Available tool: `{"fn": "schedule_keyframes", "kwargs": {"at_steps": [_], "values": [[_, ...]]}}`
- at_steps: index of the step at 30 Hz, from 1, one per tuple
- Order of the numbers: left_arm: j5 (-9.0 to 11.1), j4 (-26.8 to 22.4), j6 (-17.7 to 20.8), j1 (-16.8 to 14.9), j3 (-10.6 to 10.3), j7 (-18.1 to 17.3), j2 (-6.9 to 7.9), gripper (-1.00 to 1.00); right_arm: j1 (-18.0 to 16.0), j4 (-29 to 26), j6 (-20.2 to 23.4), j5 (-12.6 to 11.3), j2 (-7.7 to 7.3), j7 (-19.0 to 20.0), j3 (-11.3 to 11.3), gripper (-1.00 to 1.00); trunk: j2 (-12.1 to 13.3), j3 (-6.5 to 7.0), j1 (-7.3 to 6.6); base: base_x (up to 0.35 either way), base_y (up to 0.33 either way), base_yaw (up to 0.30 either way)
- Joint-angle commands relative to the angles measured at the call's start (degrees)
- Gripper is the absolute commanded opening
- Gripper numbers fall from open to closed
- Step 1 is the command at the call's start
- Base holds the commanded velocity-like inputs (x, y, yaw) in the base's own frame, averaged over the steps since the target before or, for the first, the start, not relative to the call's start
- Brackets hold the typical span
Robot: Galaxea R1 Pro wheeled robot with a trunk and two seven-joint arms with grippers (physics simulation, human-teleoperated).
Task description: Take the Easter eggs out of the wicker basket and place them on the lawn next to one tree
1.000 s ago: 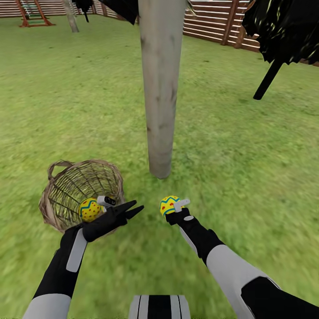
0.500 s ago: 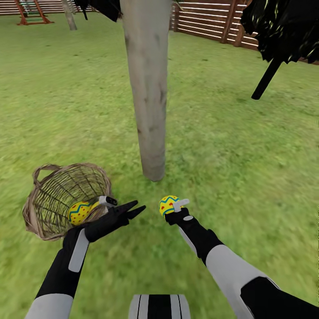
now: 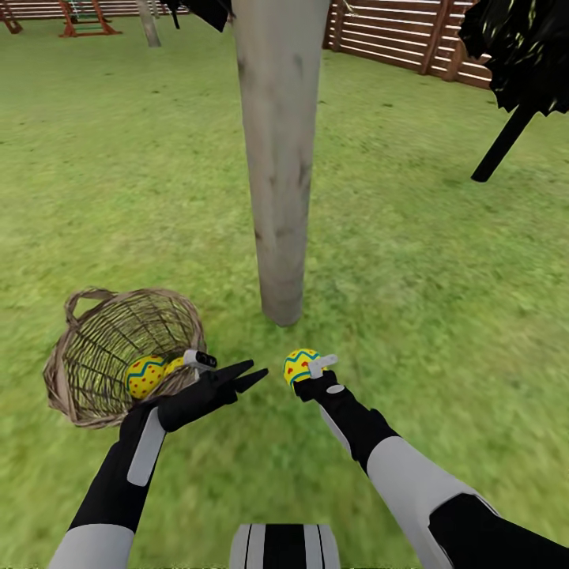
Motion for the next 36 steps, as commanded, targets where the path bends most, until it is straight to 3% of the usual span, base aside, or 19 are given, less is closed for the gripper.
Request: {"fn": "schedule_keyframes", "kwargs": {"at_steps": [1,36], "values": [[0.08,0.01,0.43,-0.02,0.07,-0.13,-0.04,1.0,-0.03,-0.1,0.37,-0.13,-0.05,-0.39,0.4,-1.0,-0.03,-0.26,0.01,0.0,0.0,0.001],[0.15,0.1,0.43,-0.02,-0.04,-0.12,-0.04,1.0,-0.03,-0.19,-0.87,-0.1,0.0,-0.41,0.44,-1.0,-0.5,-8.02,0.91,0.0,0.0,0.0]]}}
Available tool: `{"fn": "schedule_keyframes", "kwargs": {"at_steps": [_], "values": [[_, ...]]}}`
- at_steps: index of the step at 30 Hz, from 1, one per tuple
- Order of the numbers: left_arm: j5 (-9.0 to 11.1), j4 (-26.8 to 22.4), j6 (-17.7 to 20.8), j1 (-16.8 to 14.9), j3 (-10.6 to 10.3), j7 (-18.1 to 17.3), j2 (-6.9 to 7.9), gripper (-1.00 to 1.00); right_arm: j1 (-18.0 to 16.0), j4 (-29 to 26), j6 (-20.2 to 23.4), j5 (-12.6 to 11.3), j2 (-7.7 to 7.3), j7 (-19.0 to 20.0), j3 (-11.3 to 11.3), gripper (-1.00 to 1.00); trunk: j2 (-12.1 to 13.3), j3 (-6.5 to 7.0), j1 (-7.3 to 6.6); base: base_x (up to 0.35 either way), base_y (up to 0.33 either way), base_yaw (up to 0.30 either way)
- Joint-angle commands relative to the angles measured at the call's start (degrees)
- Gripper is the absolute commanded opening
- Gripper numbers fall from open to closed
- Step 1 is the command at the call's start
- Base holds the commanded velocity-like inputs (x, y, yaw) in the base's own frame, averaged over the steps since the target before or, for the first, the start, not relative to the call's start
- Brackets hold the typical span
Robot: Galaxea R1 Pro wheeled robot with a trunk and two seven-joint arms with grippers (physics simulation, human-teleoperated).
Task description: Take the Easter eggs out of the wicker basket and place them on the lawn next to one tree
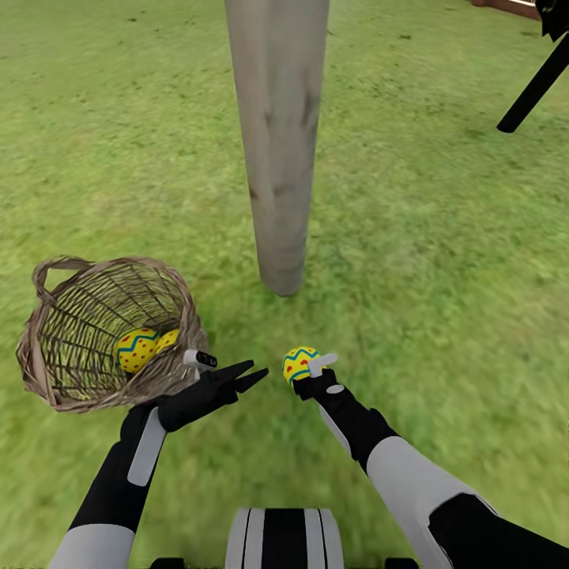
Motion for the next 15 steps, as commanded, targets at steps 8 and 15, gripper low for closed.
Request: {"fn": "schedule_keyframes", "kwargs": {"at_steps": [8,15], "values": [[0.01,0.0,0.44,-0.02,0.09,-0.12,-0.04,1.0,-0.03,-0.1,0.38,-0.16,0.02,-0.35,0.41,-1.0,-0.12,-1.81,0.19,0.0,0.0,0.0],[0.01,0.08,0.44,-0.02,0.14,-0.12,-0.04,1.0,-0.03,-0.03,0.36,-0.16,-0.04,-0.26,0.37,-1.0,-0.15,-2.25,0.25,0.0,0.0,0.0]]}}
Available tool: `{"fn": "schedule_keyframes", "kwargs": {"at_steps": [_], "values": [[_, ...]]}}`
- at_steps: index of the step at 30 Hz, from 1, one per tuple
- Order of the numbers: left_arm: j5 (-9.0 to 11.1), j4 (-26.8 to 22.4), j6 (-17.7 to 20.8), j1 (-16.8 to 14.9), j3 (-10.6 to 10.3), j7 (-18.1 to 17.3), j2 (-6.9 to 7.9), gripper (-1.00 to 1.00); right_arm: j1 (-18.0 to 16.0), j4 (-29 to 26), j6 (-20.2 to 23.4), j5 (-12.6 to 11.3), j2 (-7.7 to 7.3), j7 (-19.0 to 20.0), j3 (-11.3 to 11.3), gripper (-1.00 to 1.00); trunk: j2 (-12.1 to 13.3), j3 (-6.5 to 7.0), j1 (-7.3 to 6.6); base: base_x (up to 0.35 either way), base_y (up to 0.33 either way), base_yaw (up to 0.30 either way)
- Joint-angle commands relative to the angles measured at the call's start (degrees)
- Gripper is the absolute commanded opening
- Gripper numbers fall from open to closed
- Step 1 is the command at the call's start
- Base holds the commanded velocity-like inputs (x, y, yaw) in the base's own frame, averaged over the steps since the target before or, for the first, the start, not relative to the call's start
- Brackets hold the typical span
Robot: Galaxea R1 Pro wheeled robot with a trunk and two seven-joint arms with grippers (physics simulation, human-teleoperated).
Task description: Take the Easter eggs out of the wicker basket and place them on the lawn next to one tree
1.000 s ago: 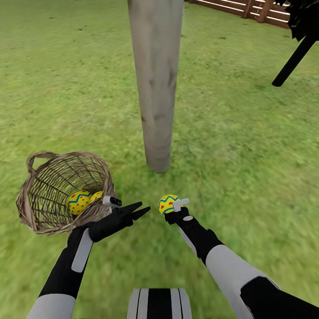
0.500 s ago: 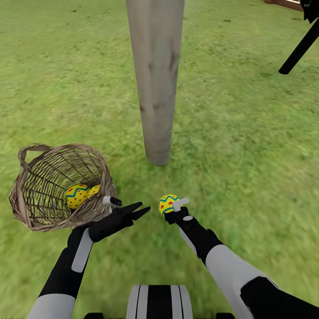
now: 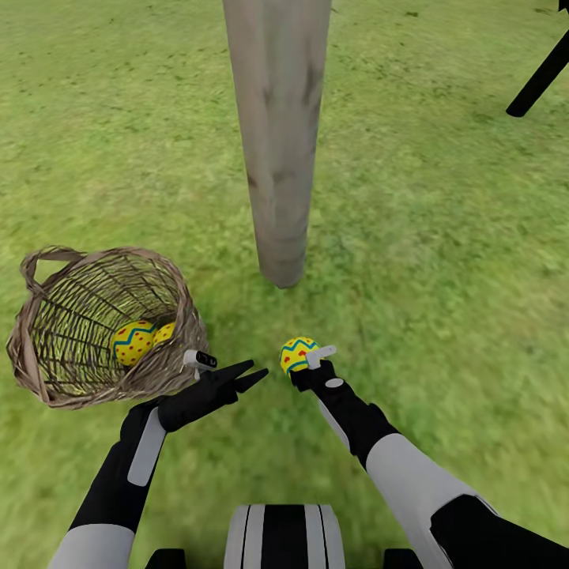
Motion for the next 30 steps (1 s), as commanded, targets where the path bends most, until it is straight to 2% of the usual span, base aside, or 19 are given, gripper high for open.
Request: {"fn": "schedule_keyframes", "kwargs": {"at_steps": [1,2,11,21,26,28,30], "values": [[-0.01,0.06,0.42,-0.02,0.11,-0.13,-0.04,1.0,0.0,3.58,0.32,-0.42,-0.06,-0.24,0.31,-1.0,-0.01,-0.03,0.0,0.0,0.0,0.0],[-0.01,0.18,0.42,-0.02,0.1,-0.13,-0.04,1.0,0.0,3.59,0.3,-0.41,-0.06,-0.21,0.34,1.0,-0.01,-0.03,0.0,0.0,0.0,0.0],[0.08,0.38,0.44,-0.02,0.18,-0.14,-0.04,1.0,0.0,3.59,0.36,-0.42,-0.13,-0.19,0.36,1.0,-0.01,-0.03,0.0,-0.006,0.0,0.0],[0.08,-0.09,0.86,-0.02,-0.13,-0.08,-0.04,1.0,0.02,2.86,0.34,-0.42,-0.14,-0.17,0.32,1.0,0.13,2.18,-0.25,0.0,0.0,0.0],[0.08,-0.19,0.94,-0.02,0.02,-0.13,0.18,1.0,0.47,-3.3,0.84,-0.42,-0.35,-0.14,0.31,1.0,0.19,3.29,-0.38,0.0,0.0,0.0],[0.08,-0.13,0.95,-0.02,0.04,-0.13,0.15,1.0,0.8,-9.89,2.03,-0.42,-0.32,-0.18,0.31,1.0,0.22,3.73,-0.43,0.0,0.0,0.0],[0.08,-0.16,0.97,-0.02,0.04,-0.14,0.22,1.0,2.38,-16.69,5.54,-0.48,-0.26,-0.19,0.27,1.0,0.25,4.18,-0.49,0.0,0.0,0.0]]}}
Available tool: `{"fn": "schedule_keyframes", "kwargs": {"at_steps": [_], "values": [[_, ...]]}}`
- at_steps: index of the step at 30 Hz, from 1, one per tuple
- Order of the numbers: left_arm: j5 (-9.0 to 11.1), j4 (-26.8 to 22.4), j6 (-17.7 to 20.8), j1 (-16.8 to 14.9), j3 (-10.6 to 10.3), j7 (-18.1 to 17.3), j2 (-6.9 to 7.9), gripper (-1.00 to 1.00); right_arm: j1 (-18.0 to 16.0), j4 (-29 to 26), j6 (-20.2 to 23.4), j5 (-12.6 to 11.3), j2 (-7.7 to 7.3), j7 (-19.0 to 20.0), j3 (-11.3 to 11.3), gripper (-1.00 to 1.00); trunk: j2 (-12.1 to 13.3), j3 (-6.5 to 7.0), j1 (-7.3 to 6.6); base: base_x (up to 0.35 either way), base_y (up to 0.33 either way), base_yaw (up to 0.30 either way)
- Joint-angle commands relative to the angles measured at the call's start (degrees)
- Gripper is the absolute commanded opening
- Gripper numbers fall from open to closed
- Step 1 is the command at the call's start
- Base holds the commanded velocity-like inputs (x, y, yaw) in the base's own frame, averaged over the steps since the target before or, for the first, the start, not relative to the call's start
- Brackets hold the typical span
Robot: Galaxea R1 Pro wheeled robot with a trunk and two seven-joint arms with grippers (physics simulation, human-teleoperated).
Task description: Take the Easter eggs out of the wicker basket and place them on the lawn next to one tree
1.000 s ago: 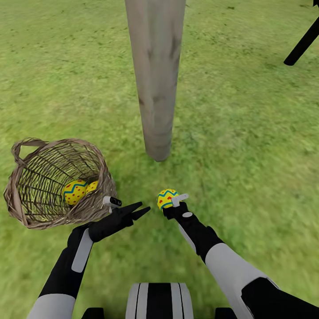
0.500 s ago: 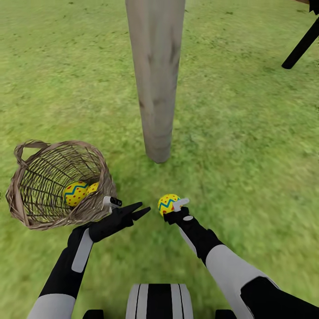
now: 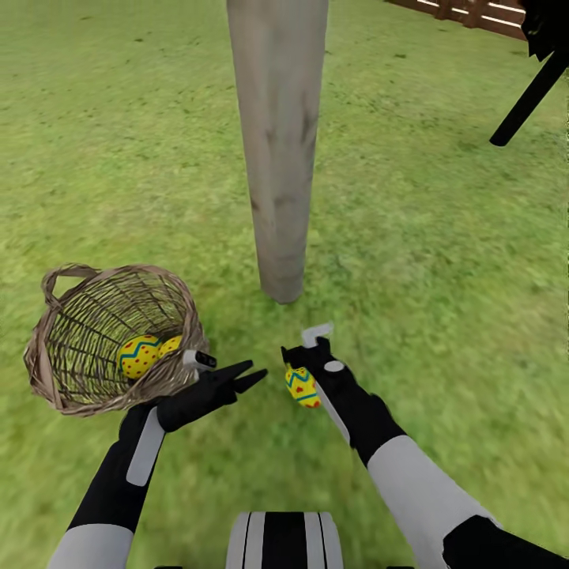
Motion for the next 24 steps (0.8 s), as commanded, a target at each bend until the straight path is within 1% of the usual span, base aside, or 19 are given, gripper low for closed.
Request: {"fn": "schedule_keyframes", "kwargs": {"at_steps": [1,2,3,5,6,7,8,10,11,12,15,18,24], "values": [[-0.02,-0.05,0.45,-0.02,0.09,-0.13,0.06,1.0,2.03,-6.68,4.57,-0.16,-0.07,-0.37,0.15,1.0,0.0,0.19,-0.03,0.0,0.0,0.0],[-0.02,-0.11,0.54,-0.02,0.09,-0.13,0.08,1.0,3.03,-10.57,7.57,-0.17,-0.16,-0.37,0.14,1.0,0.02,0.42,-0.05,0.0,0.0,0.0],[-0.02,-0.16,0.67,-0.05,0.09,-0.13,0.04,1.0,4.03,-15.08,12.78,-0.17,-0.27,-0.37,0.11,1.0,0.03,0.64,-0.08,0.0,0.0,0.0],[-0.02,-0.24,0.93,-0.13,-0.08,-0.13,-0.19,1.0,4.6,-20.63,22.32,-0.17,-0.34,-0.37,0.06,1.0,0.06,1.08,-0.13,0.0,0.0,0.0],[0.1,-0.3,1.01,-0.16,-0.37,-0.13,-0.29,1.0,4.67,-22.17,25.19,-0.17,-0.43,-0.37,0.05,1.0,0.07,1.3,-0.16,0.0,0.0,0.0],[0.65,-0.52,1.07,-0.18,-1.23,-0.13,-0.38,1.0,4.71,-23.16,27.33,-0.17,-0.78,-0.37,-0.02,1.0,0.08,1.52,-0.18,0.0,0.0,0.0],[2.28,-0.95,1.1,-0.19,-3.43,-0.13,-0.42,1.0,4.73,-23.78,28.87,-0.23,-1.29,-0.37,-0.09,1.0,0.1,1.74,-0.21,0.0,0.0,0.0],[6.29,-1.41,1.1,-0.19,-7.31,-0.11,-0.4,1.0,4.74,-24.1,29.71,-0.25,-1.54,-0.37,-0.12,1.0,0.12,2.19,-0.26,0.0,0.0,0.0],[8.53,-1.53,1.06,-0.19,-8.88,-0.07,-0.36,1.0,4.76,-24.17,29.89,-0.26,-1.57,-0.37,-0.13,1.0,0.14,2.41,-0.29,0.0,0.0,0.0],[9.61,-1.57,1.03,-0.19,-9.55,-0.05,-0.32,1.0,4.77,-24.2,29.97,-0.26,-1.58,-0.37,-0.13,1.0,0.15,2.63,-0.31,0.0,0.0,0.0],[10.29,-1.6,1.01,-0.19,-9.94,-0.04,-0.3,1.0,4.75,-24.22,30.11,-0.26,-1.59,-0.37,-0.13,1.0,0.19,3.3,-0.39,0.0,0.0,0.0],[10.35,-1.6,1.01,-0.19,-9.93,-0.04,-0.25,1.0,4.75,-24.22,31.11,-0.26,-1.62,-0.37,-0.12,1.0,0.23,3.96,-0.47,0.0,0.0,0.0],[10.42,-2.26,1.01,-0.19,-9.93,-0.04,-0.05,1.0,4.75,-24.22,31.37,-0.21,-1.68,-0.37,-0.08,1.0,0.31,5.29,-0.62,0.0,0.0,0.0]]}}
